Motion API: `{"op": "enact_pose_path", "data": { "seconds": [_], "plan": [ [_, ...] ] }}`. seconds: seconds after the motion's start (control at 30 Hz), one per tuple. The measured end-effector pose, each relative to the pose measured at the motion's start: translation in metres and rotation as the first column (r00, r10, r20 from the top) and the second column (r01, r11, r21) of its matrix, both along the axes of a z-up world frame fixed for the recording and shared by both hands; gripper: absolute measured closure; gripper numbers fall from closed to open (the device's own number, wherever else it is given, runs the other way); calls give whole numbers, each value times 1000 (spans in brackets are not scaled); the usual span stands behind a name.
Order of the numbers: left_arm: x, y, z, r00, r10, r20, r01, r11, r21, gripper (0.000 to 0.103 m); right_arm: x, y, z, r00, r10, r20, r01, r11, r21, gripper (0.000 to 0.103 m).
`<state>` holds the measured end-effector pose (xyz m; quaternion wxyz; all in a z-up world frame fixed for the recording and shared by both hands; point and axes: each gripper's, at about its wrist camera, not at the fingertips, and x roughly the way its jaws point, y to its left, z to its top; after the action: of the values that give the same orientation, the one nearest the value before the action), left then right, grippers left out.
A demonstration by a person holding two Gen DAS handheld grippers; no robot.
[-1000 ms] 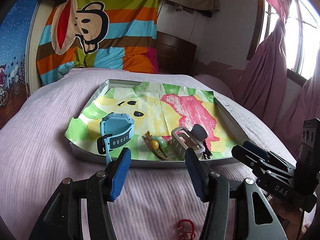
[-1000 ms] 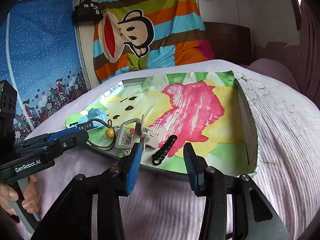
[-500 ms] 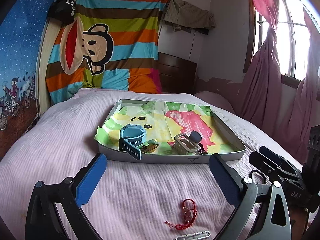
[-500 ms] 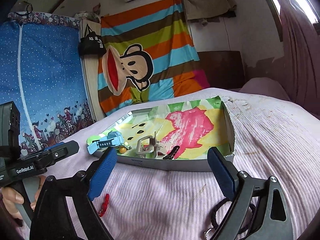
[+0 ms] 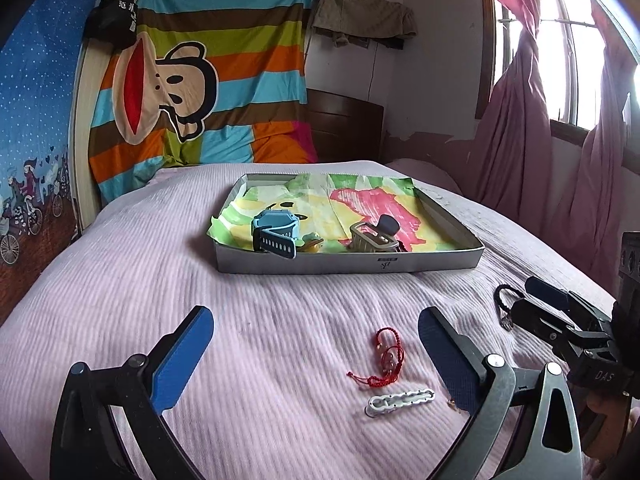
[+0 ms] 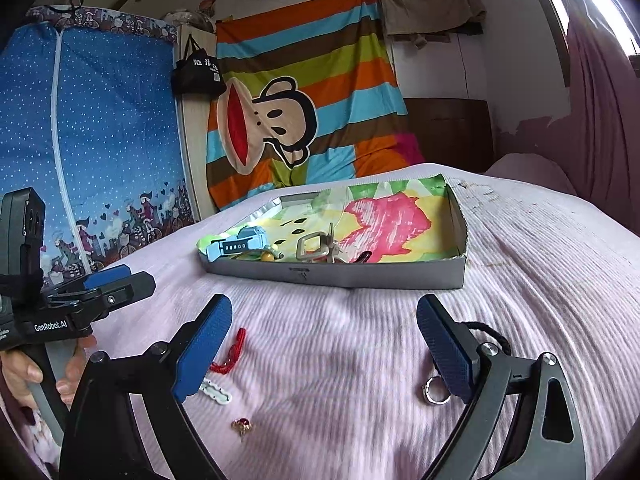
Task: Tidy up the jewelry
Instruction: 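Withdraw both open tools from the tray toward the red string, then grasp the white chain link with the left tool while the right tool grasps the gold charm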
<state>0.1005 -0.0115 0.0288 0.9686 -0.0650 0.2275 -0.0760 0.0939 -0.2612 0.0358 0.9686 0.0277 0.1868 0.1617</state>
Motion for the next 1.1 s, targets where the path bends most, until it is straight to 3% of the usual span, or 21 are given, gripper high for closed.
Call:
{"op": "enact_pose_path", "data": {
  "seconds": [0.4, 0.57, 0.87, 1.1],
  "plan": [
    [-3, -3, -16, 987, -120, -110, 120, 993, -10, 0, -11, 16, -17, 988, 123, -89, -130, 988, -78, 14],
    [-1, -11, -21, 973, -179, -148, 180, 984, -7, 6, -8, 24, -24, 976, 171, -137, -185, 978, -92, 35],
    [5, -12, -32, 946, -239, -219, 234, 971, -49, 26, -8, 33, -33, 954, 234, -189, -254, 963, -89, 61],
    [10, -17, -42, 921, -286, -263, 275, 958, -81, 42, -4, 40, -39, 931, 272, -243, -303, 948, -99, 74]
  ]
}}
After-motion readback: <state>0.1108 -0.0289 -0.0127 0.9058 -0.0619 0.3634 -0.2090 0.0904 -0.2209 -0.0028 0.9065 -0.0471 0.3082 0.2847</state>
